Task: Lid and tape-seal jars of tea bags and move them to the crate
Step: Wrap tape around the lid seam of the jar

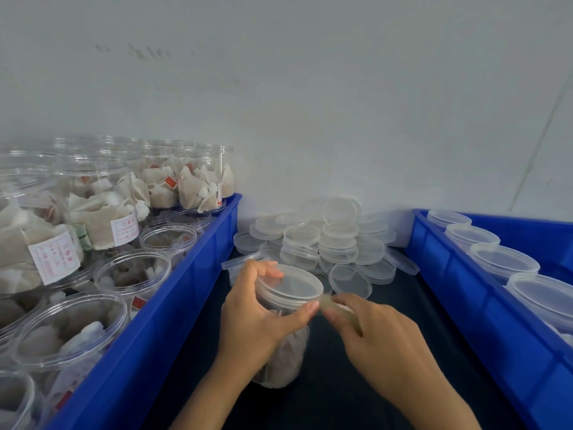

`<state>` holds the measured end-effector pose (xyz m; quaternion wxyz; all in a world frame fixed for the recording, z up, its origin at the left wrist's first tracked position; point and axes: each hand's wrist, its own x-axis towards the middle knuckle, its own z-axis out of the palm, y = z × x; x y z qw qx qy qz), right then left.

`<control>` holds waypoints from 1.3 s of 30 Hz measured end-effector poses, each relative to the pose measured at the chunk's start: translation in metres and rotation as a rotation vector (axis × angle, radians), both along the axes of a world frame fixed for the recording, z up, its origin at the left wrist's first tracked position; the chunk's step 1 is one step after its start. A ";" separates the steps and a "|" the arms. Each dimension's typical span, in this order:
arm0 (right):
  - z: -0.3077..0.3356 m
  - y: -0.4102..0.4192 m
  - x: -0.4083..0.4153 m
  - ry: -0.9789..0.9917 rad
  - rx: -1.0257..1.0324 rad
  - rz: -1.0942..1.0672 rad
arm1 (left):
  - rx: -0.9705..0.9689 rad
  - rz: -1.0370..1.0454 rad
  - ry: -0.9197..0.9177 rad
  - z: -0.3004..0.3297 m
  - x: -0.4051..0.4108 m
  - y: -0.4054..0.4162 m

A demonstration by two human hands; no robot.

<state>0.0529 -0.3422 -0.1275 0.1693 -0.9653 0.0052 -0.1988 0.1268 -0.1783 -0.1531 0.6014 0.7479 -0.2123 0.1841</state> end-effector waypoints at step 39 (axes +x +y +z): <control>-0.004 0.009 0.004 0.100 0.371 -0.112 | -0.003 -0.418 0.167 0.004 0.013 0.020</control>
